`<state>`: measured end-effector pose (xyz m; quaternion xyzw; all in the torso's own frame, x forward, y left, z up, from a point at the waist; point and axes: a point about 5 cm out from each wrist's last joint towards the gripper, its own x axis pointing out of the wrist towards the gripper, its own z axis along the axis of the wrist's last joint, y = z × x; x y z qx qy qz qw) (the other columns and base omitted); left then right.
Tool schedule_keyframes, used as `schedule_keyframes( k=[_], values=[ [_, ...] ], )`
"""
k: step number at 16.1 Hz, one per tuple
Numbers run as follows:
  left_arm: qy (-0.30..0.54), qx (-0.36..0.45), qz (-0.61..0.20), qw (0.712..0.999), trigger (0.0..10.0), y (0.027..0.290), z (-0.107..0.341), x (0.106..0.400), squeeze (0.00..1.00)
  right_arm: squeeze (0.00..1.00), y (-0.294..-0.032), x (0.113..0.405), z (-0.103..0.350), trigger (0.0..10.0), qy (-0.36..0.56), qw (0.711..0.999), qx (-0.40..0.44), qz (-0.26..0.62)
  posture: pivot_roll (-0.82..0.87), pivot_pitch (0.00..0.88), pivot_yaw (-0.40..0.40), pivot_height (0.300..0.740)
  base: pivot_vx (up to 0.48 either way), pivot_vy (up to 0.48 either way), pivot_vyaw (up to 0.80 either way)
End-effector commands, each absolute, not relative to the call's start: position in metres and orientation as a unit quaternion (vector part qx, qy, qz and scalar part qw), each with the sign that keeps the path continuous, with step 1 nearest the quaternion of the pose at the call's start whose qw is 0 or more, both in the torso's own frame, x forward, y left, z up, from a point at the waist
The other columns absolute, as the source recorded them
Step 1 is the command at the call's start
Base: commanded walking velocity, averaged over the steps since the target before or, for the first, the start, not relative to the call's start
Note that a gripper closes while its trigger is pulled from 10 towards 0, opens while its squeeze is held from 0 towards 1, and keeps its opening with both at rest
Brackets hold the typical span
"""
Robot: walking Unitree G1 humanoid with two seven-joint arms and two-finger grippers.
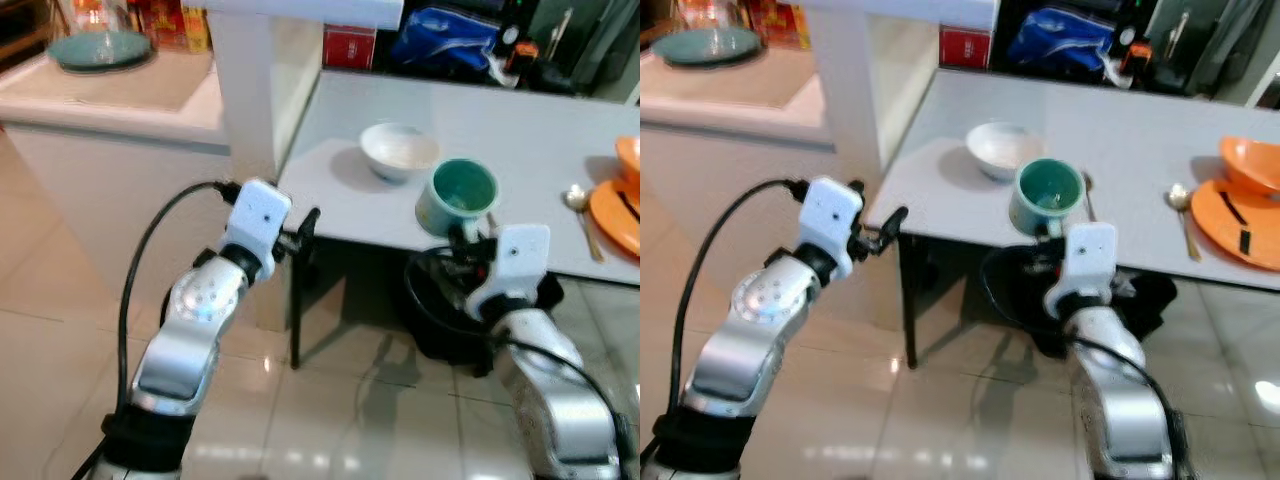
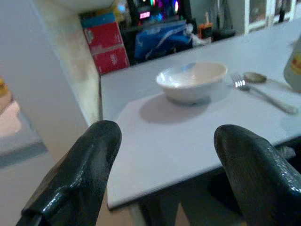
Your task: Setting the table
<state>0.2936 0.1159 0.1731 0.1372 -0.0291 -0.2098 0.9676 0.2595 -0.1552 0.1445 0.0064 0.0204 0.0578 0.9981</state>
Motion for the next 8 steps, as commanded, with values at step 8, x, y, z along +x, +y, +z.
schedule_keyframes(
  k=[8],
  values=[
    [-0.032,0.122,-0.235,0.964,10.0,0.1129,0.1790,0.2914,0.00,0.00,-0.1465,0.2603,0.1425,10.0,0.041,0.995,0.016,0.092,0.03,0.011,-0.013,0.740,0.406,0.000,0.00]
  ],
)
